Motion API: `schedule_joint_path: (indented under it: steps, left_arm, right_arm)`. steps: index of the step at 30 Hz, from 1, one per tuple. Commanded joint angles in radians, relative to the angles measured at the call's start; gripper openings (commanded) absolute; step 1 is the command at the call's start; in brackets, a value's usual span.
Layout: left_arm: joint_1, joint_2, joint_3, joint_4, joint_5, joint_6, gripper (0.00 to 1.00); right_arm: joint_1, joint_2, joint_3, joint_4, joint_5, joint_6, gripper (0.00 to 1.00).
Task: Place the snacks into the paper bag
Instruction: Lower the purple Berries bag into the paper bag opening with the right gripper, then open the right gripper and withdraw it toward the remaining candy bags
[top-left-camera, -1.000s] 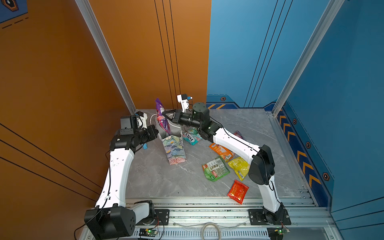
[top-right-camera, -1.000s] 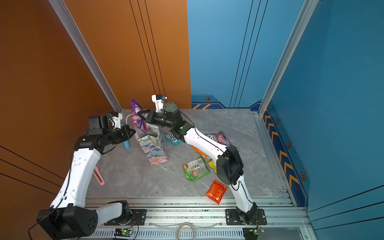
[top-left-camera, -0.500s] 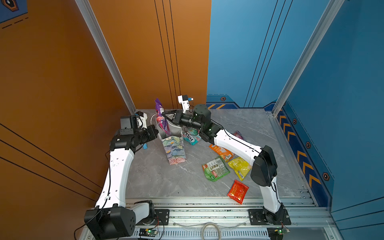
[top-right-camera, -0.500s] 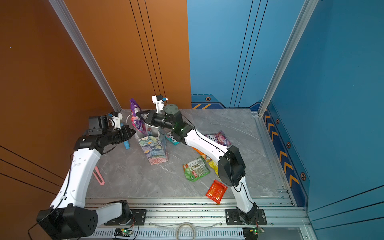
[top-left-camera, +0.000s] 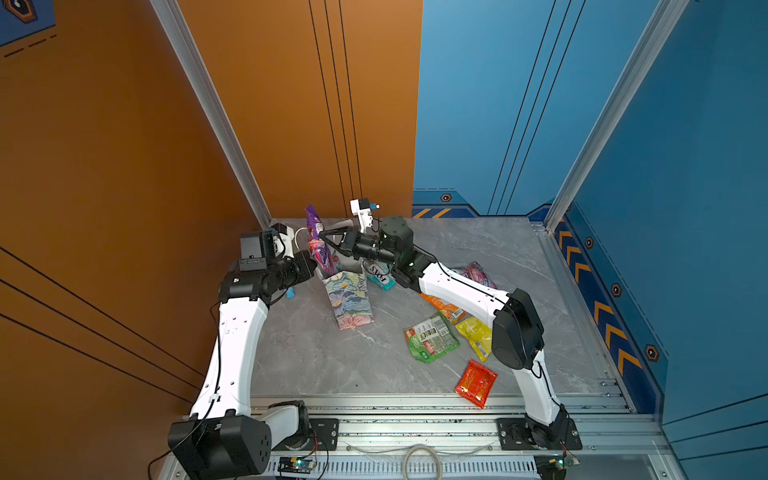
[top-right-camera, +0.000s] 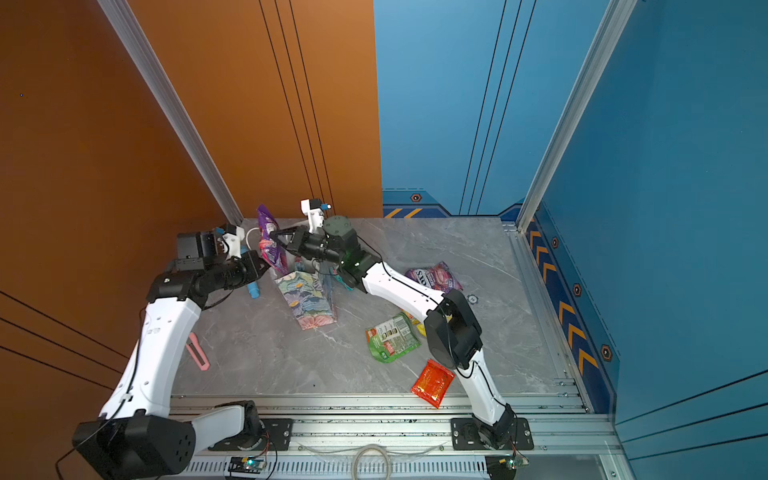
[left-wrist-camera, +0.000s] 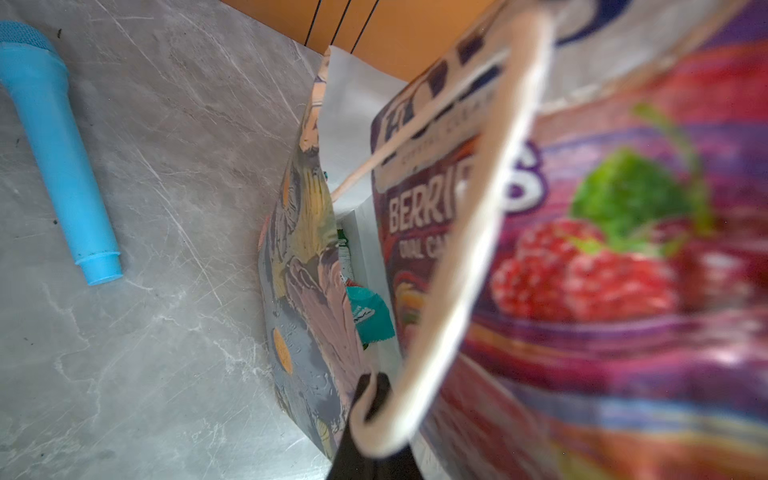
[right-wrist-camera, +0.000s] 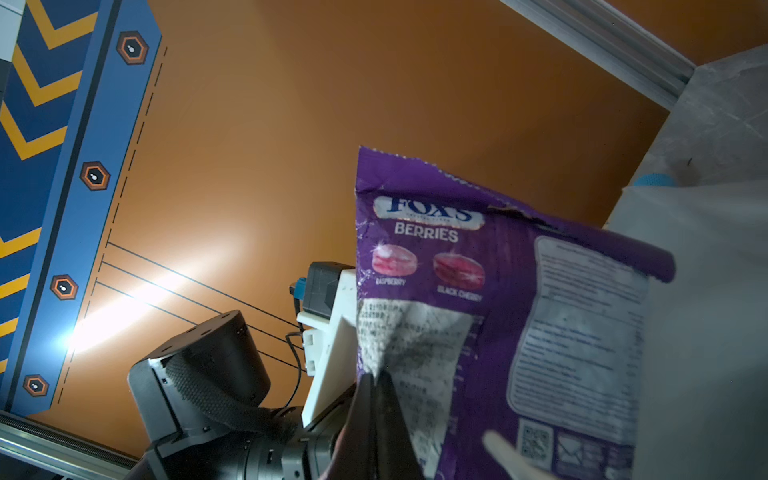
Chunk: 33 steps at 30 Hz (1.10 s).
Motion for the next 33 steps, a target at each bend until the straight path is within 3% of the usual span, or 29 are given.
schedule_joint_path:
  steps: [1, 8, 9, 12, 16, 25, 33]
  left_arm:
    - [-0.001, -0.029, 0.019, 0.002, 0.015, 0.006, 0.0]
    - [0.001, -0.027, 0.021, 0.003, 0.017, 0.008, 0.0]
    - [0.001, -0.026, 0.022, 0.002, 0.016, 0.008, 0.0]
    - [0.002, -0.025, 0.02, 0.001, 0.017, 0.008, 0.0]
    - [0.003, -0.025, 0.021, 0.001, 0.021, 0.008, 0.0]
    - [0.006, -0.023, 0.023, 0.001, 0.026, 0.005, 0.0]
    - [0.008, -0.029, 0.021, 0.0, 0.034, 0.005, 0.0]
  right_arm:
    - [0.003, 0.001, 0.033, 0.063, -0.017, 0.015, 0.0]
    - [-0.006, -0.008, 0.014, 0.061, -0.013, 0.011, 0.0]
    - [-0.008, -0.011, 0.009, 0.063, -0.013, 0.011, 0.04]
    - [-0.019, -0.027, -0.012, 0.088, -0.019, 0.018, 0.31]
    - [-0.045, -0.081, -0.058, 0.097, -0.006, -0.004, 0.45]
    - [-0.113, -0.258, -0.225, 0.038, 0.042, -0.118, 0.47]
    - [-0.178, -0.456, -0.391, -0.298, 0.172, -0.387, 0.51]
